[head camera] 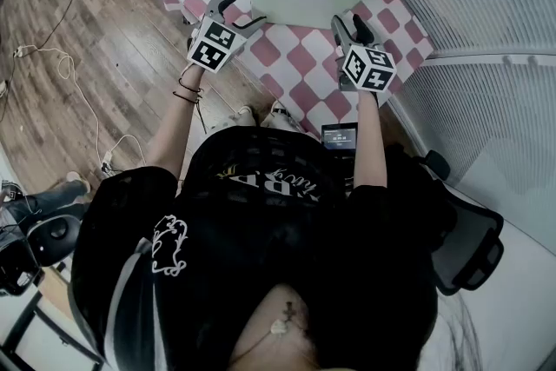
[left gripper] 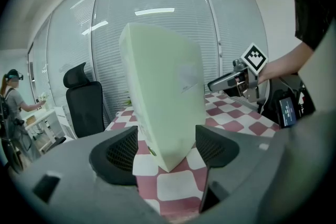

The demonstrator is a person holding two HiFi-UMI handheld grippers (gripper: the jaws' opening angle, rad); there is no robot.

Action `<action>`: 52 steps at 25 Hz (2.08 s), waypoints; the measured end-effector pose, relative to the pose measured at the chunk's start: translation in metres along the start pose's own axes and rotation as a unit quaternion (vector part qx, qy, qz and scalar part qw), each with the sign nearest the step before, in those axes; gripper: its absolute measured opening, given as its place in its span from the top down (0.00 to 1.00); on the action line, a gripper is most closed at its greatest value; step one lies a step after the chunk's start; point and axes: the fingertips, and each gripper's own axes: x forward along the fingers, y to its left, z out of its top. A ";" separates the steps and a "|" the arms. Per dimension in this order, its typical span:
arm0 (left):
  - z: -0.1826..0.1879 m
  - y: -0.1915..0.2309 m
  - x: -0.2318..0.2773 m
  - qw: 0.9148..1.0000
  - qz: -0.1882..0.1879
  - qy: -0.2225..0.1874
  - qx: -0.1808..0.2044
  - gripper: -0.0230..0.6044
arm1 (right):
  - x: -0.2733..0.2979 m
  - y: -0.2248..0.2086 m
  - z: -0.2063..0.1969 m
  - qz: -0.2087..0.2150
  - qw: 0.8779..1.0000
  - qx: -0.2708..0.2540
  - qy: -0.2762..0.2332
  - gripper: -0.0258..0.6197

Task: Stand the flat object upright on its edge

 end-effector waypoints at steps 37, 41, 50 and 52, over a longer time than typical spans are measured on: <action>-0.039 -0.148 -0.123 0.991 -0.093 -0.063 -0.073 0.79 | -0.143 0.174 -0.059 0.011 1.000 0.016 -0.023 0.86; -0.034 -0.168 -0.135 0.991 -0.087 -0.068 -0.072 0.80 | -0.171 0.179 -0.068 0.015 1.000 0.015 -0.023 0.87; -0.024 -0.261 -0.177 0.987 -0.086 -0.087 -0.104 0.81 | -0.264 0.191 -0.113 0.031 0.999 0.014 -0.013 0.88; -0.028 -0.287 -0.192 0.987 -0.087 -0.083 -0.102 0.81 | -0.285 0.198 -0.125 0.038 0.999 0.017 -0.013 0.88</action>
